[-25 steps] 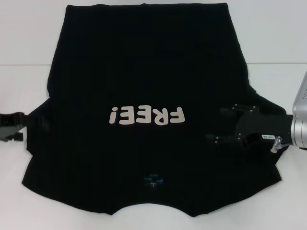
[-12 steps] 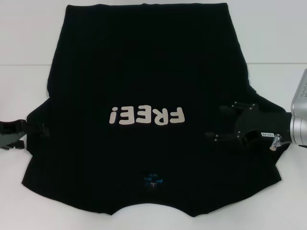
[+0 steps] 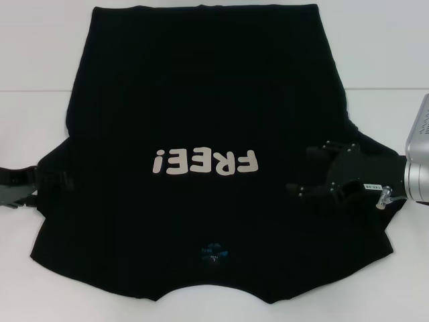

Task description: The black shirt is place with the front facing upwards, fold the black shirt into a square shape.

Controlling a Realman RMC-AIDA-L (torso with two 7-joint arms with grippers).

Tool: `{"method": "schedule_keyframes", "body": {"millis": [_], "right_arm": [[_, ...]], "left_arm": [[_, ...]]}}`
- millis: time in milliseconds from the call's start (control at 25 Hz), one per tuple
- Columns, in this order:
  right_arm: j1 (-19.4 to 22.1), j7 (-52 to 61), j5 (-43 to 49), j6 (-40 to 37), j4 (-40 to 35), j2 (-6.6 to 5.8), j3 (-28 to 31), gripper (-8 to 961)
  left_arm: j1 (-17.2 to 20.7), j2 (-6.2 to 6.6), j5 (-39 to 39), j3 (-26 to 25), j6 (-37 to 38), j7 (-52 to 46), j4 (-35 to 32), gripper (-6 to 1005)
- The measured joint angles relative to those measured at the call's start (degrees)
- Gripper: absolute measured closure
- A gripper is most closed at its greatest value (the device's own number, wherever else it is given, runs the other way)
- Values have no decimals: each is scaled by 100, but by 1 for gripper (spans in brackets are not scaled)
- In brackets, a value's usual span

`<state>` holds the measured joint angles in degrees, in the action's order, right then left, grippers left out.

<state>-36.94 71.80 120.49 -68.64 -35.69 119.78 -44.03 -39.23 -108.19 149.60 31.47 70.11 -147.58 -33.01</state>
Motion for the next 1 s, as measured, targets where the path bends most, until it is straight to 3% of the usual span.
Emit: {"method": "schedule_keyframes", "body": {"millis": [1000], "right_arm": [[5, 10, 1, -16, 9, 0, -19, 7]], "left_arm": [[-19, -71, 6, 0, -252, 150, -65, 228]]}}
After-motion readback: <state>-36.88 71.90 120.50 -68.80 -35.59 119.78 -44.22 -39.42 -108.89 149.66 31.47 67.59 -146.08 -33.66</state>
